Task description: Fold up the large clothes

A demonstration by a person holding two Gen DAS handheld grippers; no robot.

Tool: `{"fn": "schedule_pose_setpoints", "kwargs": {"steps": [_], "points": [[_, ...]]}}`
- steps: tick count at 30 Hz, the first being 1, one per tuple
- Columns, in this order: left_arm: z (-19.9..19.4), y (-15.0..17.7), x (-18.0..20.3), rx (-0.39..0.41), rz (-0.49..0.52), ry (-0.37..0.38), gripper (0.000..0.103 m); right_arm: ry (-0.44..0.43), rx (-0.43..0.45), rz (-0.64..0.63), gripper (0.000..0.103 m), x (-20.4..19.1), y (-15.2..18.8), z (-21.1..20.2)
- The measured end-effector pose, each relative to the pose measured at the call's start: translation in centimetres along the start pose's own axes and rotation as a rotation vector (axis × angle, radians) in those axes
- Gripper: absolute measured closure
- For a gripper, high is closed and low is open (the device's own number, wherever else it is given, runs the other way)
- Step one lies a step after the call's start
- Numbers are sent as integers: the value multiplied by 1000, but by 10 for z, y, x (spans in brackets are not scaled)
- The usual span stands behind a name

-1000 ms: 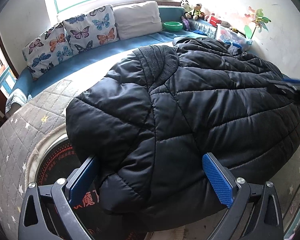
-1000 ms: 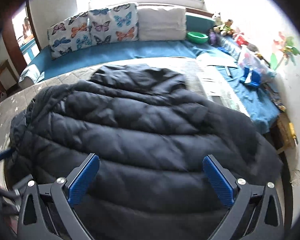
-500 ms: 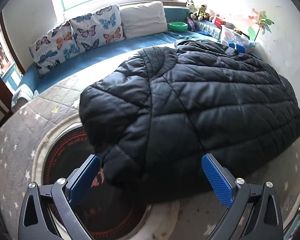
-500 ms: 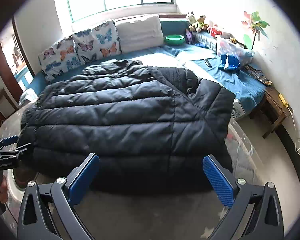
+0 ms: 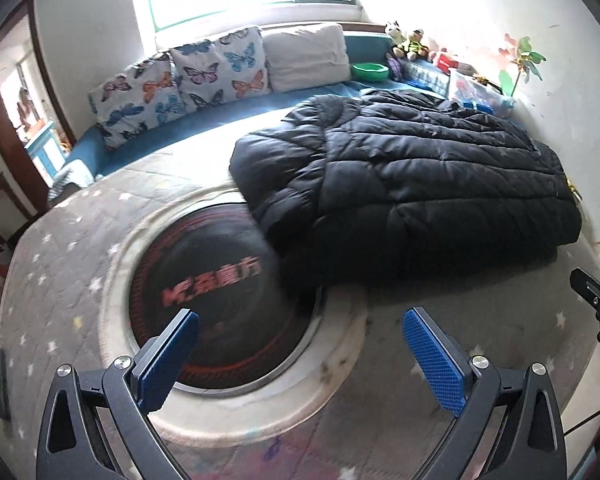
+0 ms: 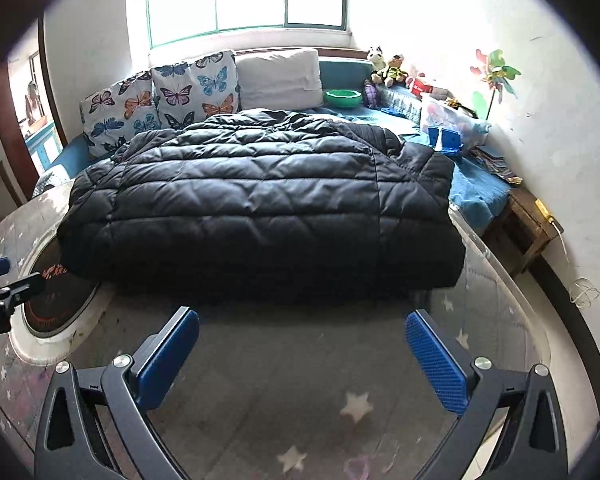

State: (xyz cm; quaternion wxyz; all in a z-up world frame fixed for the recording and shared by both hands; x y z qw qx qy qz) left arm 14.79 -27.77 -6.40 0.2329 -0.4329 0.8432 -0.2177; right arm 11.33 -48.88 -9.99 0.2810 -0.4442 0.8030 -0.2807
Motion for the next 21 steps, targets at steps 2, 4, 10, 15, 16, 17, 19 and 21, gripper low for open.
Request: {"fn": "schedule_pose_setpoints", "kwargs": {"steps": [2,4,10,15,16,17,19,21], "points": [[-13,12,-6,7,-4,-24,0,-10,-3,15,0,-4,7,-5],[-23,21,-13,15,-10,-32,0,-23,3,23,0,-8,14,-11],[-47,43,-23,41,-16,-55,0,-19,8,24,0,-19,34,-26],[-64,62,-25,49,-16,-68,0,-15,32,-5,0,-28,45,-44],[-66,65,-25,49,-17,-70,0,-17,36,-10,0,-30,47,-47],[-68,68,-25,50,-20,-70,0,-20,36,-13,0,-31,48,-49],[-71,72,-26,50,-25,-72,0,-23,40,-16,0,-33,50,-52],[-74,75,-25,49,-28,-71,0,-26,41,-19,0,-36,51,-54]]}}
Point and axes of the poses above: each gripper's, at about its wrist camera, not at the fingertips, and z roughly the way its jaws point, x to its right, y to its underside, the point moved 7 cm from there along z, roughly the way its jaws point, and after that the axes turned 13 degrees about z, right-handed, at the moved point
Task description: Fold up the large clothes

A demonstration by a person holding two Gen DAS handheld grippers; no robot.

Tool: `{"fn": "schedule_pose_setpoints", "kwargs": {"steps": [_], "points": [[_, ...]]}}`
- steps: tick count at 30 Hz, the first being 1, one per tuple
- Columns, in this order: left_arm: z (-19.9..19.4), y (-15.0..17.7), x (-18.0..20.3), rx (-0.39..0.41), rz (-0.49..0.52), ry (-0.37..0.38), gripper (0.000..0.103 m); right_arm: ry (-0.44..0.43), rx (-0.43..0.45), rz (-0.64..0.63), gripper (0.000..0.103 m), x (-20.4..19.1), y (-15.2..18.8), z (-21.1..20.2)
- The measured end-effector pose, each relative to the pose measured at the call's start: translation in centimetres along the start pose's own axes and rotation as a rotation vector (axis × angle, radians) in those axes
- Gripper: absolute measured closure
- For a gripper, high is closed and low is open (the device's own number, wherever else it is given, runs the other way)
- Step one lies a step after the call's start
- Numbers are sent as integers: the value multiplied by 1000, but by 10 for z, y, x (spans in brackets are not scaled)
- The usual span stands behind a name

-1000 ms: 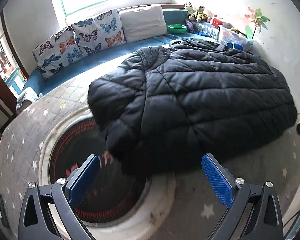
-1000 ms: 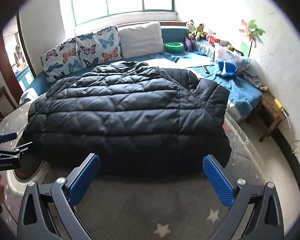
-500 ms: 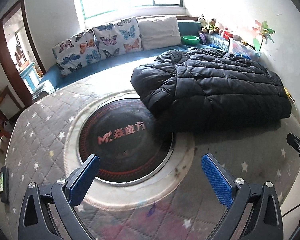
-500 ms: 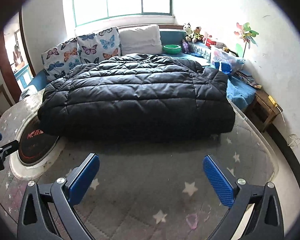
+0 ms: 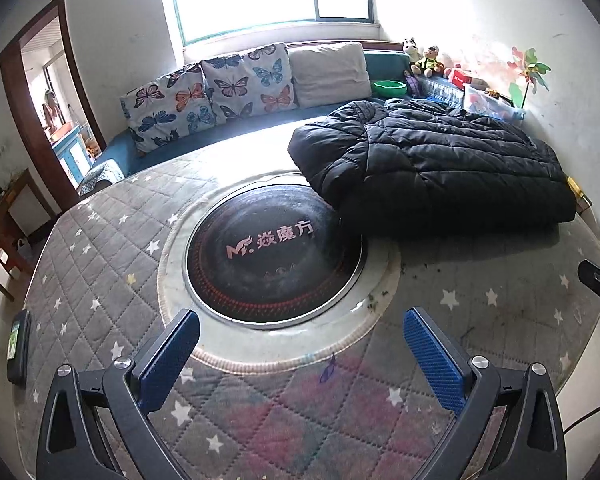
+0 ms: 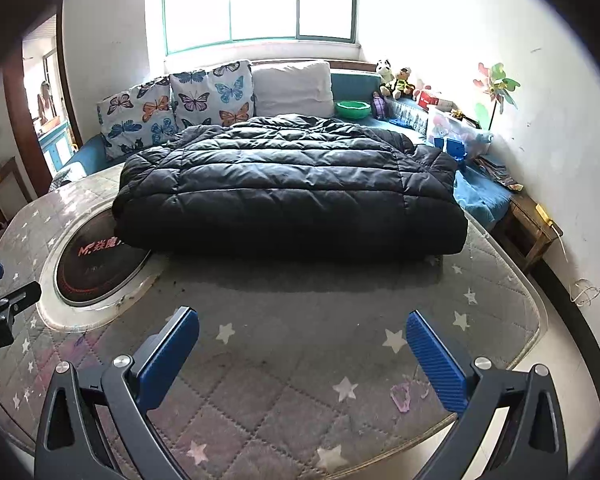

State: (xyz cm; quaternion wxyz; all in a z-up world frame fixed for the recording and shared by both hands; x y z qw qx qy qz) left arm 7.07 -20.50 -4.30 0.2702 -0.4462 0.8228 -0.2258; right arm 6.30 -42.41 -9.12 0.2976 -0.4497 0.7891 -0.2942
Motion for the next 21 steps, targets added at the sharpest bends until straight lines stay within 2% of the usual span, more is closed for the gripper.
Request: {"fn": "schedule_pose_setpoints", "kwargs": {"steps": [21], "points": [[-4,0,9,4,14,8,0,-10,10,-9,0,-4,3,-7]]}}
Point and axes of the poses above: each gripper's, at about its wrist camera, not at the fingertips, and z roughly the way its jaws point, x to its right, y to its underside, the point moved 7 cm from there along z, roughly the way its jaws point, and after that the axes turned 13 degrees about z, right-handed, at the moved point
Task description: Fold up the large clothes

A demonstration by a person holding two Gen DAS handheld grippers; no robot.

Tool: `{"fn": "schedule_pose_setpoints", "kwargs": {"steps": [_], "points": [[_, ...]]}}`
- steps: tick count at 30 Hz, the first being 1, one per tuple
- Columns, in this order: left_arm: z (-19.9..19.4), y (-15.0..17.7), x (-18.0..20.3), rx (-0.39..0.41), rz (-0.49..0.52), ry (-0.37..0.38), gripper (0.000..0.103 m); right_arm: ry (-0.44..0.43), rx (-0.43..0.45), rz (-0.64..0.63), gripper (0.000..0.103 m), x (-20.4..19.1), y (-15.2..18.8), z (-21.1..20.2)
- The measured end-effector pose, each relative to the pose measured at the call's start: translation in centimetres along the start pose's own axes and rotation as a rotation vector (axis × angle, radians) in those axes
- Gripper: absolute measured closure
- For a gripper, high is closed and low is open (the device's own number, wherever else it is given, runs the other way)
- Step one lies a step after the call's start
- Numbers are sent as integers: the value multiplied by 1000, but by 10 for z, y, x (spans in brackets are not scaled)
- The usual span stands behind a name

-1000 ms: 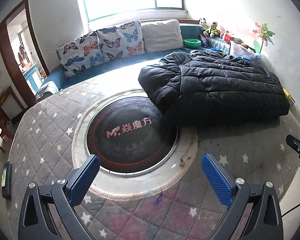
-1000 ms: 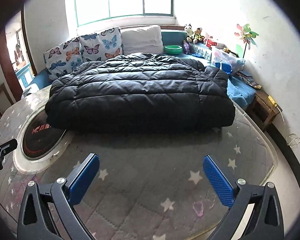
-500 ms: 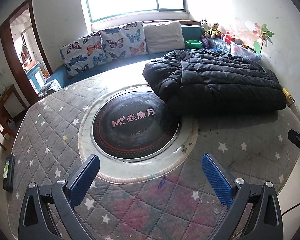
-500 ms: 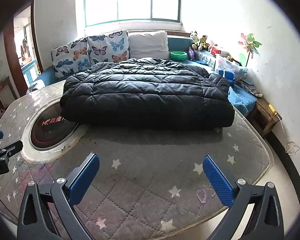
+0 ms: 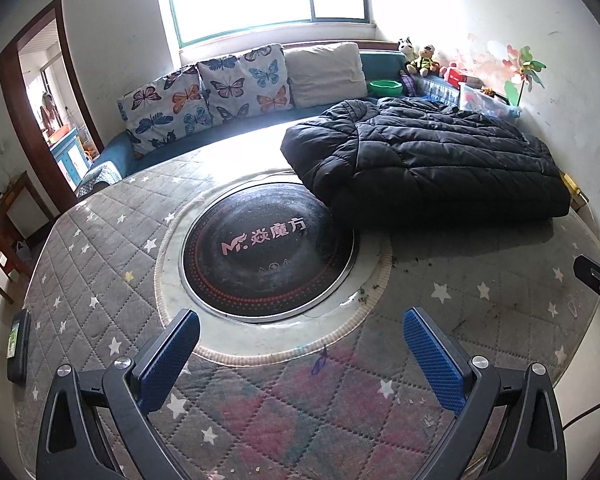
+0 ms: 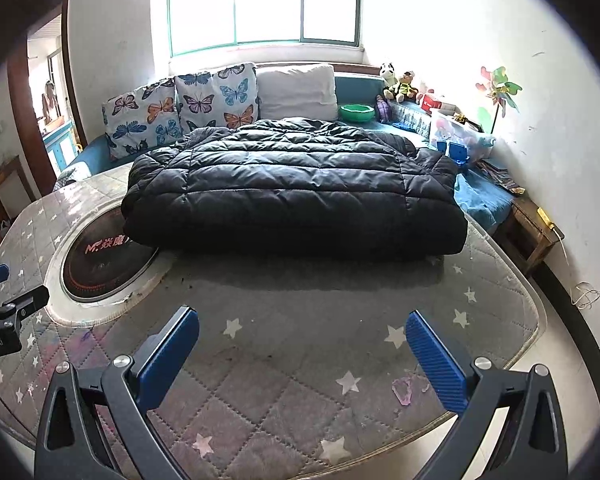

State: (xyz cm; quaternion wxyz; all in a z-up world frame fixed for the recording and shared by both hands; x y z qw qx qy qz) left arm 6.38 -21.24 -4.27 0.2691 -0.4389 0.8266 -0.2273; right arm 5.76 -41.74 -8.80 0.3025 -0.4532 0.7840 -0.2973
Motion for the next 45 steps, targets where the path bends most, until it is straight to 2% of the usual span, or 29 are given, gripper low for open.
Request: {"fn": "schedule_pose_setpoints", "kwargs": {"steps": [45], "points": [[3,-2,7,7,21,-1,0,-12,-16,-8,0,-4,0,4]]}}
Point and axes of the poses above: each gripper's, at about its wrist camera, not at the fingertips, and z roughly the way its jaws point, x to its right, y to its underside, the point moved 7 cm from there along z, roughly the way its jaws point, and after that the axes turned 13 degrees about z, right-handed, at the moved point
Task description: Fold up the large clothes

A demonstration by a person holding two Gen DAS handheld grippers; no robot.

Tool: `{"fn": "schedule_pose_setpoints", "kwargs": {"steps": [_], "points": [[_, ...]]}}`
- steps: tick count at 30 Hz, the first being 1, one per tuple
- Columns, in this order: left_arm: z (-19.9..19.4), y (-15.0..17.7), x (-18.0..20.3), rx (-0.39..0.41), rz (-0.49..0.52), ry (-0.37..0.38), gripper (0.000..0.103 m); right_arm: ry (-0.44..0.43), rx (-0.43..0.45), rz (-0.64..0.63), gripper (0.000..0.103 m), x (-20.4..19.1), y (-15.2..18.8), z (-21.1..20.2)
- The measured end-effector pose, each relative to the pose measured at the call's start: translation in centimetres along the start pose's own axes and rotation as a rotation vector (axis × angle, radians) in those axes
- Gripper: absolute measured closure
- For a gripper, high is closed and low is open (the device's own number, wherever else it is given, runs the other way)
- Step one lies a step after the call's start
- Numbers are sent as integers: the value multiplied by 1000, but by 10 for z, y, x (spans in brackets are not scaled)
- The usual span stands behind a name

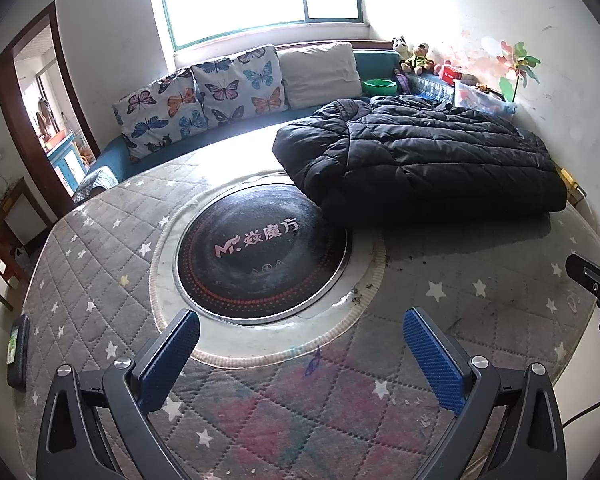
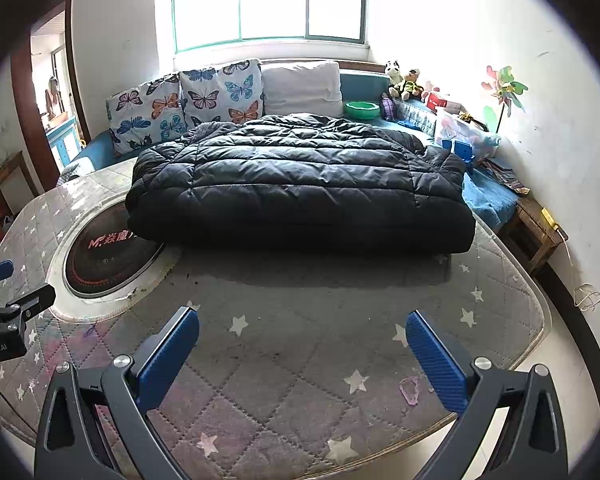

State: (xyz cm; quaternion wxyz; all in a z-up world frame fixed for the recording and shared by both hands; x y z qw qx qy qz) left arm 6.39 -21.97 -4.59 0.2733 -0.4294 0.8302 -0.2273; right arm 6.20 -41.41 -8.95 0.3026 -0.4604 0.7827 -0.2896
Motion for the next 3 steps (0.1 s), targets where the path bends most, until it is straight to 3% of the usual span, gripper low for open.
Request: {"fn": "schedule_pose_setpoints", "kwargs": {"steps": [3], "points": [[1,1,1,-2,3,10,0,3,0,0,0,0,0,0]]}}
Point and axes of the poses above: each gripper's, at about its wrist camera, not at the fingertips, and z roughly the way its jaws point, x to its right, y to its underside, the point moved 7 cm from there along z, roughly the way its jaws point, and after that the axes turned 13 degrees about z, right-handed, at the moved point
